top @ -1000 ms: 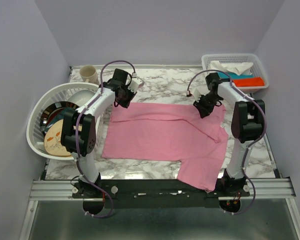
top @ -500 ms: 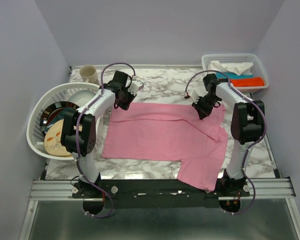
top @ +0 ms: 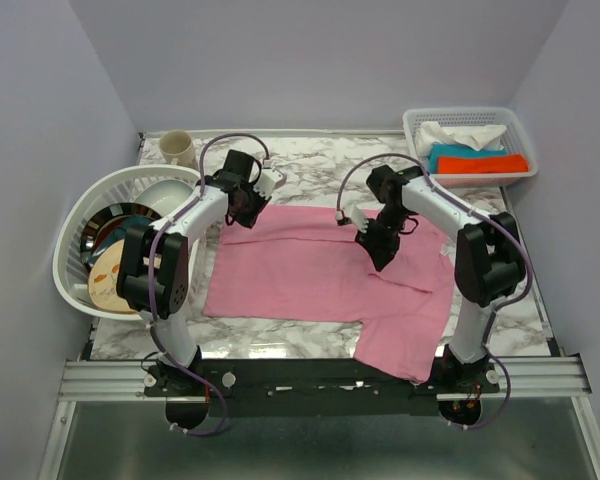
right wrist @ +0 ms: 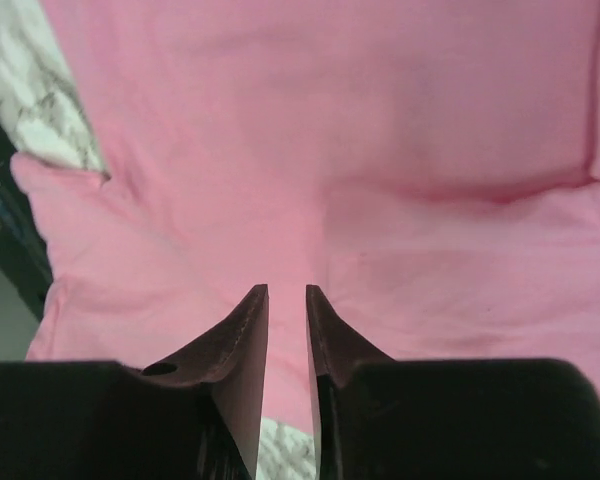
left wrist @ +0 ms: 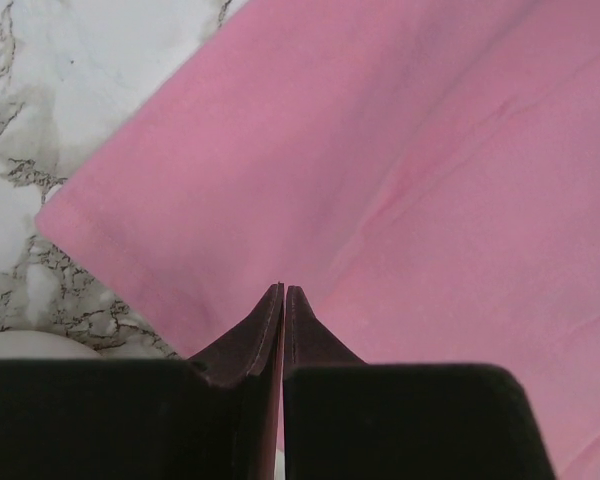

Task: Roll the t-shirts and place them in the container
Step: Fold the T-shirt at the center of the board.

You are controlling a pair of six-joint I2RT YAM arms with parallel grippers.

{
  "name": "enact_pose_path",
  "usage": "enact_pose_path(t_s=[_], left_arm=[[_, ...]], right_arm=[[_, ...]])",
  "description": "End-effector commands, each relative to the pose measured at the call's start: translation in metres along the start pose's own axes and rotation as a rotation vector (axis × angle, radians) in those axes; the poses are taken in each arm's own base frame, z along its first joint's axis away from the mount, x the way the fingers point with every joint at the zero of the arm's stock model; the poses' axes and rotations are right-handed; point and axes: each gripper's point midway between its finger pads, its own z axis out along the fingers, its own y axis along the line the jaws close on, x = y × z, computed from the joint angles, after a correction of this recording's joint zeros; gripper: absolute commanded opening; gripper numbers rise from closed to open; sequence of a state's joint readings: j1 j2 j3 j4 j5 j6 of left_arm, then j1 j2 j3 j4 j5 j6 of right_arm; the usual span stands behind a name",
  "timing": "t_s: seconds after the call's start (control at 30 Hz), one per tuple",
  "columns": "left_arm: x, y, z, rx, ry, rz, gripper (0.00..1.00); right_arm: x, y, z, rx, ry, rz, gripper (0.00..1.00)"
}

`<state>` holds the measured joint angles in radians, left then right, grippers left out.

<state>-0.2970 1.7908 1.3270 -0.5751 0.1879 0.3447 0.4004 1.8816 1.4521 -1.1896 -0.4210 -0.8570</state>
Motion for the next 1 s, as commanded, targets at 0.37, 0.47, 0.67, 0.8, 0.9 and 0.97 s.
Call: enact_pose_path(t_s=[0.37, 0.47, 0.67, 0.8, 0.9, 0.97], left_arm=[[-0.003, 0.015, 0.008, -0.079, -0.009, -0.007, 0.13], [-0.004, 0.024, 0.018, -0.114, 0.005, -0.029, 0.12], [-0.006, 0.039, 0.036, -0.177, 0.034, -0.071, 0.08], [0.0, 0.048, 0.048, -0.205, 0.081, -0.076, 0.05], [0.006, 0.053, 0.056, -0.221, 0.119, -0.079, 0.02], [0.01, 0.055, 0.059, -0.224, 0.136, -0.086, 0.01]], right_arm=[[0.01, -0.074, -0.062, 0.15, -0.097, 0.224, 0.29], [0.034, -0.133, -0.075, 0.359, -0.093, 0.309, 0.23], [0.072, -0.199, -0.087, 0.667, 0.015, 0.244, 0.13], [0.093, -0.215, -0.077, 0.72, 0.122, 0.214, 0.12], [0.107, -0.227, -0.065, 0.732, 0.194, 0.21, 0.12], [0.115, -0.235, -0.063, 0.756, 0.241, 0.207, 0.11]])
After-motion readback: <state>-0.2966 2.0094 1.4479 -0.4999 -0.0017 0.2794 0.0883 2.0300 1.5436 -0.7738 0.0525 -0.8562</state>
